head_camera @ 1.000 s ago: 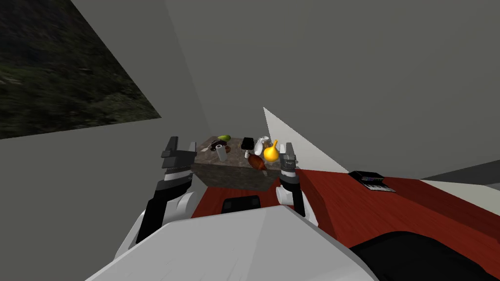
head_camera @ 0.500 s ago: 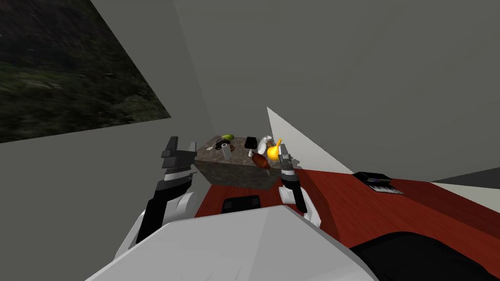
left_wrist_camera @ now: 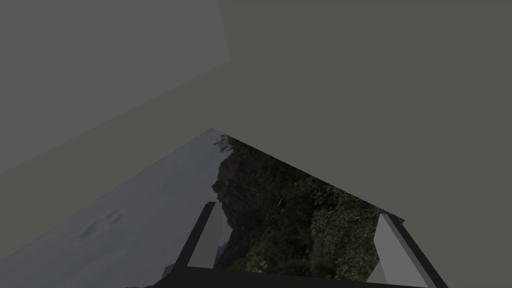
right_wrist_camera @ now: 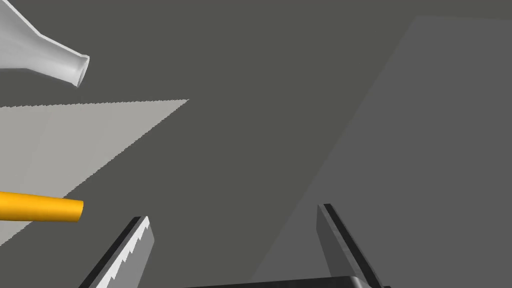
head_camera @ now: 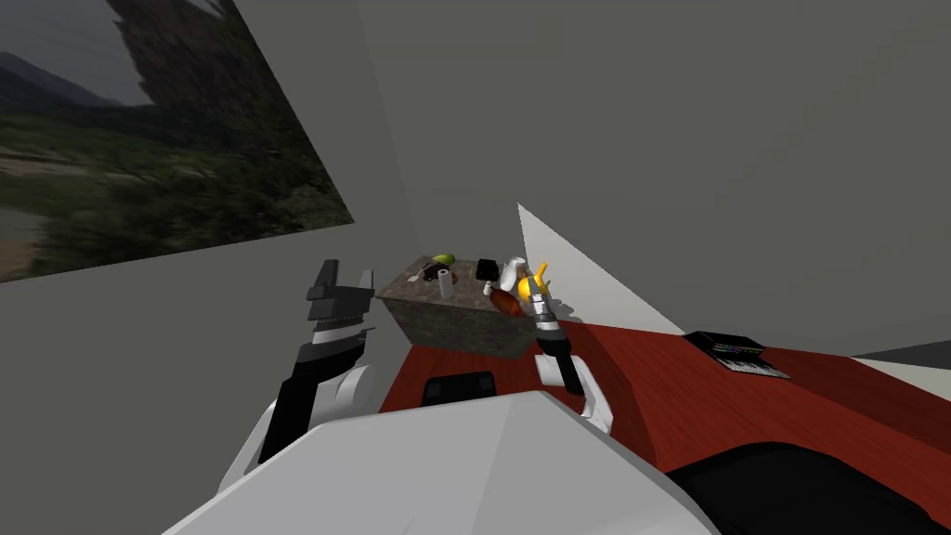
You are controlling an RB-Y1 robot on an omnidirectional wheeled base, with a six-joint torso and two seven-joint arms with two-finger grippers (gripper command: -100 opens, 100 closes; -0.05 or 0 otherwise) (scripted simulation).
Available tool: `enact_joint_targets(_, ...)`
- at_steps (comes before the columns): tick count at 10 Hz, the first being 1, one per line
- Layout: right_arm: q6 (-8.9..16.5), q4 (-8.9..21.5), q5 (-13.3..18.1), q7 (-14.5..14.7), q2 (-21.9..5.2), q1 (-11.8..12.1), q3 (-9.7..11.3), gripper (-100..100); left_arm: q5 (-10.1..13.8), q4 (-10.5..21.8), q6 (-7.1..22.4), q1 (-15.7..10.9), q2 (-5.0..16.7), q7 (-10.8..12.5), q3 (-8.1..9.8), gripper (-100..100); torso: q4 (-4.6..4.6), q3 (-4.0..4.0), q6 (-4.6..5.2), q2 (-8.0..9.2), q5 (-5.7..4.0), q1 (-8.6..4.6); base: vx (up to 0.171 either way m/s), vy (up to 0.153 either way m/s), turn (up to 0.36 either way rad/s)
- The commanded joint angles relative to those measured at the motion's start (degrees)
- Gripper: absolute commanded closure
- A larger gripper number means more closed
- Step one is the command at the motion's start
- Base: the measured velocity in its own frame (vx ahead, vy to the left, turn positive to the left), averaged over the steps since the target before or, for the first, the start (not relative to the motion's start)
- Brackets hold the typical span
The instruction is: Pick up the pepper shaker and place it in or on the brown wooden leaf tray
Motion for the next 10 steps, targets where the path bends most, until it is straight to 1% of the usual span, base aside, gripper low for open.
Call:
enact_joint_targets(1,2.86,1.23,1.38,1.8,0.1,-0.81,-1.0,-100,0.0,0.0,0.0,0.0,0.0,0.0,0.0,0,0.0,0.0,0.0,0.0,0.0,0.0,-0.058,0.144,0.064)
enact_joint_targets(3,6.18,2.95,2.95,3.76,0.24,-1.44,-2.47,-100,0.0,0.0,0.0,0.0,0.0,0.0,0.0,0,0.0,0.0,0.0,0.01,0.0,0.01,-0.067,0.139,0.06)
enact_joint_targets(6,10.97,5.67,5.53,6.77,0.49,-2.44,-4.48,-100,0.0,0.0,0.0,0.0,0.0,0.0,0.0,0,-0.03,-0.07,0.0,-0.11,0.01,0.05,-0.037,0.154,0.058)
enact_joint_targets(10,16.71,9.67,9.51,10.85,0.64,-3.93,-6.47,-100,0.0,0.0,0.0,0.01,0.0,0.0,0.01,0,-0.06,-0.16,0.01,-0.27,-0.01,-0.09,0.008,0.122,0.027)
